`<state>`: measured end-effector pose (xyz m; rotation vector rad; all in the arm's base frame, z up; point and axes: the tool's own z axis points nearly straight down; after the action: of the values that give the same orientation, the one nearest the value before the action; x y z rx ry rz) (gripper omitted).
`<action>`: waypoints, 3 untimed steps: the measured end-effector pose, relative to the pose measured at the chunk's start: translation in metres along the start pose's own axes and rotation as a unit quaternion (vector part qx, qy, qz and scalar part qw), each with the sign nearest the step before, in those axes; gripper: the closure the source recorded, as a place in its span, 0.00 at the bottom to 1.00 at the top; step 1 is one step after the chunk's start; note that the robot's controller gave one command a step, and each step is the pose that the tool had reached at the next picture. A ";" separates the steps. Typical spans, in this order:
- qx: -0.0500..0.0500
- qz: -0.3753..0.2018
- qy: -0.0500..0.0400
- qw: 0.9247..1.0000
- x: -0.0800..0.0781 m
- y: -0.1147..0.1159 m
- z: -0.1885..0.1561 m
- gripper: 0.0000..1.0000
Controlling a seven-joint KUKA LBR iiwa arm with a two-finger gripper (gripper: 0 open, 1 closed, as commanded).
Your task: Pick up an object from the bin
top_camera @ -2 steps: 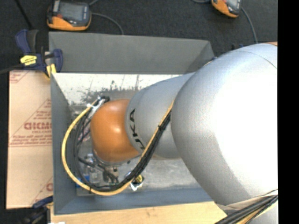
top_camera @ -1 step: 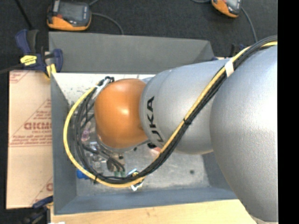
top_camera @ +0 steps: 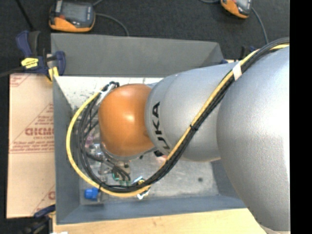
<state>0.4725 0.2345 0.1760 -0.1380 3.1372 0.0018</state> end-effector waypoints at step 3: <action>-0.001 -0.039 -0.007 0.999 -0.007 -0.001 0.103 1.00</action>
Offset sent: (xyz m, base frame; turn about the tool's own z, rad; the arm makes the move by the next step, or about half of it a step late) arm -0.0011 -0.0374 -0.1060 -0.1331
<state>0.4793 0.2339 0.0732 -0.2589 3.1160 0.0069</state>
